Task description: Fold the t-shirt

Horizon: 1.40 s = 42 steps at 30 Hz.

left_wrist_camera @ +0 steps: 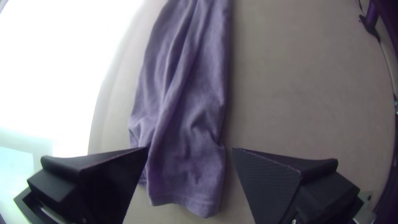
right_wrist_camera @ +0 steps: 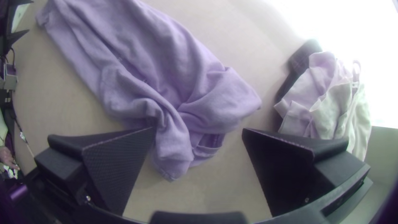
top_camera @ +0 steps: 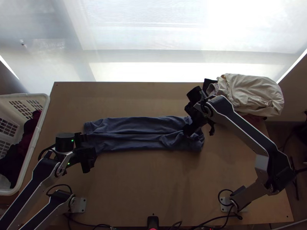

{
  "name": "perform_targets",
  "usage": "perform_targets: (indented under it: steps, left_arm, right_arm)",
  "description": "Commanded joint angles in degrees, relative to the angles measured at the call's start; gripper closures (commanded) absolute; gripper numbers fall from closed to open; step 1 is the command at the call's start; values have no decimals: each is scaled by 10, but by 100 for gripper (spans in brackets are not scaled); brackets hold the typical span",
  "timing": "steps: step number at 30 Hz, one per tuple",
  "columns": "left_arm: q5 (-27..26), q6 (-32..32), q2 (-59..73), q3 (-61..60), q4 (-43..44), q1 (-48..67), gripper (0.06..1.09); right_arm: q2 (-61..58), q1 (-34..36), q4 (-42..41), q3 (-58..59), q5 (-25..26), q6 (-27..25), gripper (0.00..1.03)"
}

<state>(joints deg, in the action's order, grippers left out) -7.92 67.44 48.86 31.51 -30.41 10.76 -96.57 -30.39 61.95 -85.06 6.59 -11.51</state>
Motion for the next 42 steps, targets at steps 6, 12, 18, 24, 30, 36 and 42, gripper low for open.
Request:
perform_targets:
  steps: [6,12,18,24,30,36,42]
  left_arm:
    - [35,5,46,-94,152,7,10]
    - [42,16,34,-128,214,14,10]
    - [49,28,38,-154,251,19,10]
    - [53,33,55,-167,302,17,10]
    - [53,36,80,-152,366,4,10]
    - [56,39,140,-139,435,-9,10]
    - [56,61,181,-143,458,-38,10]
  right_arm:
    - [20,-49,-42,49,43,11,5]
    - [27,-52,-49,65,43,15,5]
    - [36,-53,-58,80,43,15,5]
    - [41,-57,-59,84,42,17,5]
    - [53,-67,-58,91,43,17,5]
    - [59,-81,-68,119,43,24,5]
    - [60,-92,-76,135,43,25,5]
